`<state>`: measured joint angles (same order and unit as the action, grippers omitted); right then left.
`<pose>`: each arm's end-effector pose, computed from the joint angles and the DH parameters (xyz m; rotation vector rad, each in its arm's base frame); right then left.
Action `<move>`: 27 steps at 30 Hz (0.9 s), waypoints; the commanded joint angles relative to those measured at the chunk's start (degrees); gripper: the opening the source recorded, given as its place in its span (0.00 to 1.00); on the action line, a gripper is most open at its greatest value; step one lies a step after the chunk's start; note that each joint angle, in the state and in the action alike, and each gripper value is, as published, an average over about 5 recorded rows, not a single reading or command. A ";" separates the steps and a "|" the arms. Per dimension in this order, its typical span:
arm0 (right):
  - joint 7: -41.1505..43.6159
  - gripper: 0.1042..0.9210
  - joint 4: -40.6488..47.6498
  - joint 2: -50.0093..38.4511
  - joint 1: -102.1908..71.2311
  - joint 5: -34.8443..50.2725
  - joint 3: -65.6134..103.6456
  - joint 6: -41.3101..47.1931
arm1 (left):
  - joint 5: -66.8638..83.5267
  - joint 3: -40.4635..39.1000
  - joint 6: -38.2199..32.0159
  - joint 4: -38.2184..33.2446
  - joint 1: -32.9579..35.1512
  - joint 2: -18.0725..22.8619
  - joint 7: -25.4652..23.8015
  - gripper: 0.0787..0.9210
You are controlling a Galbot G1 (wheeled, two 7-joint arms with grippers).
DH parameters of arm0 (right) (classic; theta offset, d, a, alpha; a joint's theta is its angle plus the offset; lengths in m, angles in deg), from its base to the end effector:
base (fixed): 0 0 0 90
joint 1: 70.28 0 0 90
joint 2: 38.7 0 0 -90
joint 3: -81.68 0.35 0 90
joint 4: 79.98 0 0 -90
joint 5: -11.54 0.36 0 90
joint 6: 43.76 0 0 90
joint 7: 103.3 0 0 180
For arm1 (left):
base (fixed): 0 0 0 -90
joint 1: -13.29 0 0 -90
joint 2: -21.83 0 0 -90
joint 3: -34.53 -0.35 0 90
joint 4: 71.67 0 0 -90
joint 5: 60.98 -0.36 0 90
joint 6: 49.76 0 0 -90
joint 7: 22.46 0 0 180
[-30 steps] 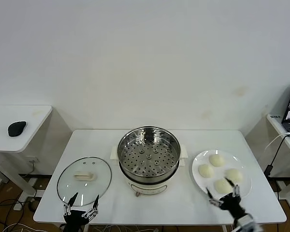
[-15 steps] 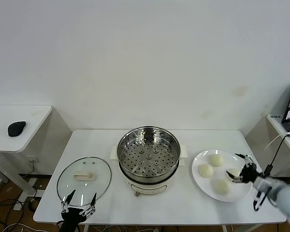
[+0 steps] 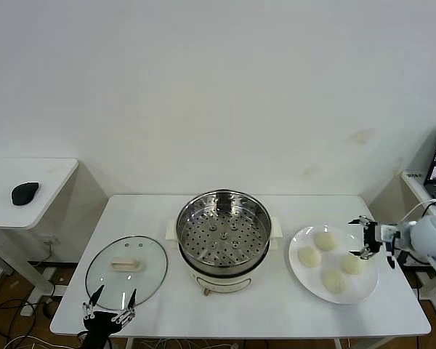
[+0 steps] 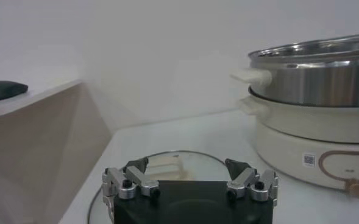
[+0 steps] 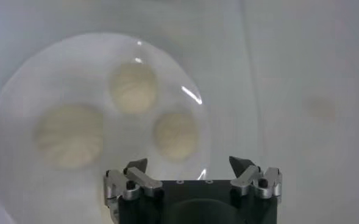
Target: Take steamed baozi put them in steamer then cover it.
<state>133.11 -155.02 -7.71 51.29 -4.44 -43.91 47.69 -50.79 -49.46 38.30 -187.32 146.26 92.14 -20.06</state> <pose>0.4512 -0.2755 -0.1941 1.0617 -1.6790 1.4548 0.1193 0.0974 -0.3454 -0.0632 -2.8795 -0.2474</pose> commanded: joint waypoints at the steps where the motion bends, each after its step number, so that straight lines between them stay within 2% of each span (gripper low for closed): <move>1: 6.04 0.88 13.95 4.16 18.95 -0.46 -20.26 -1.27 | -0.39 0.41 0.10 0.35 -0.41 -0.22 0.04 0.88; 13: 4.76 0.88 20.87 13.66 21.20 0.01 -23.92 -1.25 | -0.54 1.39 0.12 0.66 -0.47 -0.46 -0.04 0.88; 27: 4.60 0.88 24.02 16.67 21.04 -1.96 -24.76 -0.25 | 0.09 2.33 0.80 -0.38 -0.88 -0.83 -0.01 0.88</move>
<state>137.34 -133.79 6.68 70.49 -5.95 -66.56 47.35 -50.78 -47.27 39.01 -187.37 145.56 91.36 -20.11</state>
